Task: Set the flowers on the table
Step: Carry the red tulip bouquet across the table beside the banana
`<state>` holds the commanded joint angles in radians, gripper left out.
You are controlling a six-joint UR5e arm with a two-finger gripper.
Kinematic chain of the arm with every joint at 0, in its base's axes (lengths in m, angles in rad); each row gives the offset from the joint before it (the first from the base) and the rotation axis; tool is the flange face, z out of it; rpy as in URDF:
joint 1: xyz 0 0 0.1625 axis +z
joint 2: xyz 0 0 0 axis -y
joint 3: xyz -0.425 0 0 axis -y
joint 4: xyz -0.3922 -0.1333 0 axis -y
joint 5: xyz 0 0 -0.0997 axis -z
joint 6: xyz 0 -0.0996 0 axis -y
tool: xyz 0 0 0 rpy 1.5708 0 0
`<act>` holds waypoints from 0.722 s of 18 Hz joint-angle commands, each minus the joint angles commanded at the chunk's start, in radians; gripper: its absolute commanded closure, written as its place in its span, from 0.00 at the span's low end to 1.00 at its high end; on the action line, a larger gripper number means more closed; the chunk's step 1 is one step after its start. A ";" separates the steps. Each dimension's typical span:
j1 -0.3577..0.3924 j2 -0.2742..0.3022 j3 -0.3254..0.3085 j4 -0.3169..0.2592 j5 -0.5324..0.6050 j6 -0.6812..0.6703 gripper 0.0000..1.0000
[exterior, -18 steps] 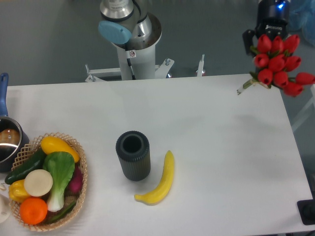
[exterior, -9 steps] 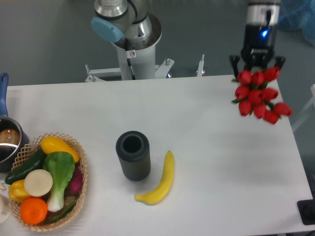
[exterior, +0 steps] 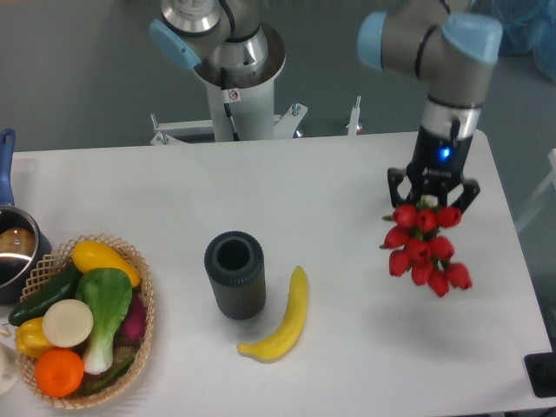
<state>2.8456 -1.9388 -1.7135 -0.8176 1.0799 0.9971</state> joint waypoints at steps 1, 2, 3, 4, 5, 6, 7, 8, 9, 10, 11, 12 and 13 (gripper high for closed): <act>-0.011 -0.018 0.011 0.000 0.003 -0.006 0.52; -0.014 -0.032 0.018 0.000 0.006 -0.008 0.52; -0.014 -0.040 0.022 0.000 0.009 -0.006 0.52; -0.014 -0.046 0.023 0.000 0.014 -0.006 0.52; -0.015 -0.049 0.025 0.000 0.021 -0.006 0.52; -0.017 -0.052 0.026 0.000 0.021 -0.006 0.52; -0.017 -0.058 0.026 0.000 0.023 -0.006 0.52; -0.018 -0.062 0.026 0.000 0.026 -0.008 0.52; -0.018 -0.066 0.026 0.000 0.031 -0.006 0.52; -0.022 -0.075 0.028 0.000 0.032 -0.008 0.52; -0.032 -0.086 0.032 0.000 0.034 -0.008 0.52; -0.037 -0.094 0.034 0.000 0.035 -0.008 0.52; -0.038 -0.107 0.037 0.000 0.035 -0.006 0.52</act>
<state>2.8072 -2.0462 -1.6767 -0.8176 1.1152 0.9909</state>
